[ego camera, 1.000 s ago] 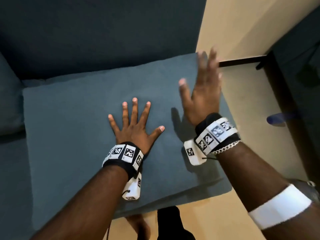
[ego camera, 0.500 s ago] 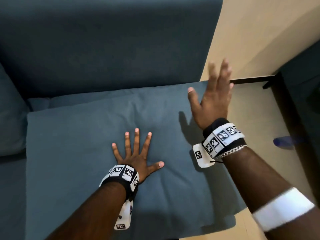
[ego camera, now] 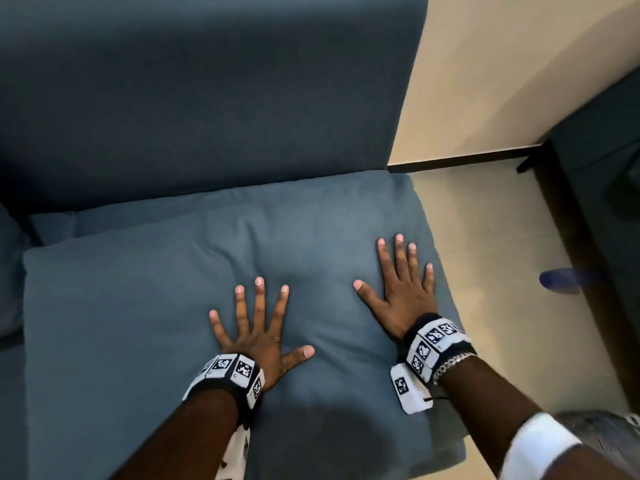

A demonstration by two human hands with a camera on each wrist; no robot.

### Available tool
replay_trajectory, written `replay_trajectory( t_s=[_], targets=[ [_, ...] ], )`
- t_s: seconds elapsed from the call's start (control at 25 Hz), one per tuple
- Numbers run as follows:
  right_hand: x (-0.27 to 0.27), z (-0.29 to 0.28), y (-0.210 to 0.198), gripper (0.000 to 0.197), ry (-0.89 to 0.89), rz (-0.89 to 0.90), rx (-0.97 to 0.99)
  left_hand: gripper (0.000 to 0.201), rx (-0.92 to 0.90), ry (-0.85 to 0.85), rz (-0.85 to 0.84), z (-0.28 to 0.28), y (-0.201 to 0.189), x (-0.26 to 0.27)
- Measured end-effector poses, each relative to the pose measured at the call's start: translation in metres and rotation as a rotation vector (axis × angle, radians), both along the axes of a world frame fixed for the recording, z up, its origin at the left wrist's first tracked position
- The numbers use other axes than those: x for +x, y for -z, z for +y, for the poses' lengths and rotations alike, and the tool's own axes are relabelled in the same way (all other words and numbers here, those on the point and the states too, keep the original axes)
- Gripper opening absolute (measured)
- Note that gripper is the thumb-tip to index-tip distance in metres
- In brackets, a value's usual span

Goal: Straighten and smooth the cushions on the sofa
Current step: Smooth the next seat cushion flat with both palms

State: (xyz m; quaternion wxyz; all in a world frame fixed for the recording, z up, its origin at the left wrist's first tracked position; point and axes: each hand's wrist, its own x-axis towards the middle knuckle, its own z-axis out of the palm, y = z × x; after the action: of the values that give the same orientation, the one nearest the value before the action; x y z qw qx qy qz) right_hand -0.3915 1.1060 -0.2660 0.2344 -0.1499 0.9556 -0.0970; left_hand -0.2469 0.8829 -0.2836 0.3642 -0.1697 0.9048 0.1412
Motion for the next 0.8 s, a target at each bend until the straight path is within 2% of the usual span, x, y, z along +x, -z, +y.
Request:
replay_trajectory(
  t_s=[0.04, 0.12, 0.24, 0.32, 0.36, 0.4, 0.48, 0.52, 0.6, 0.68, 0.72, 0.76, 0.8],
  targets=[
    [-0.006, 0.003, 0.008, 0.094, 0.01, -0.08, 0.011, 0.112, -0.016, -0.001, 0.023, 0.001, 0.002, 0.0],
    [-0.021, 0.001, -0.008, 0.094, 0.076, -0.093, -0.088, 0.112, -0.021, -0.009, 0.017, 0.0, 0.004, -0.003],
    [-0.022, 0.001, -0.055, 0.094, 0.183, 0.216, -0.398, 0.11, -0.007, -0.001, 0.009, -0.002, 0.006, -0.006],
    [0.002, 0.01, -0.058, 0.094, 0.326, 0.404, -0.503, 0.11, -0.001, 0.001, 0.017, -0.003, 0.006, -0.005],
    [0.021, 0.014, -0.05, 0.095, 0.326, 0.392, -0.429, 0.11, 0.002, -0.001, 0.024, -0.003, 0.004, -0.005],
    [0.041, 0.015, -0.036, 0.095, 0.269, 0.307, -0.3, 0.11, 0.002, -0.002, 0.021, -0.001, 0.003, -0.004],
    [0.075, 0.022, 0.0, 0.093, 0.072, 0.112, -0.035, 0.111, -0.009, 0.001, 0.01, 0.001, 0.001, -0.002],
    [0.075, 0.028, 0.003, 0.093, 0.052, 0.049, 0.004, 0.112, -0.016, 0.003, 0.022, 0.002, 0.002, -0.001],
    [0.06, 0.029, -0.022, 0.092, 0.13, 0.045, -0.149, 0.111, -0.014, -0.001, 0.051, 0.0, 0.005, -0.001],
    [0.052, 0.028, -0.066, 0.089, 0.249, 0.228, -0.396, 0.111, 0.003, -0.01, 0.087, -0.003, 0.011, -0.003],
    [0.056, 0.031, -0.073, 0.088, 0.327, 0.385, -0.499, 0.111, 0.007, -0.013, 0.105, -0.004, 0.014, -0.003],
    [0.065, 0.03, -0.07, 0.087, 0.364, 0.51, -0.532, 0.111, 0.011, -0.013, 0.112, -0.004, 0.016, -0.003],
    [0.077, 0.026, -0.06, 0.086, 0.313, 0.537, -0.456, 0.112, 0.011, -0.006, 0.12, -0.004, 0.016, -0.002]
  ],
)
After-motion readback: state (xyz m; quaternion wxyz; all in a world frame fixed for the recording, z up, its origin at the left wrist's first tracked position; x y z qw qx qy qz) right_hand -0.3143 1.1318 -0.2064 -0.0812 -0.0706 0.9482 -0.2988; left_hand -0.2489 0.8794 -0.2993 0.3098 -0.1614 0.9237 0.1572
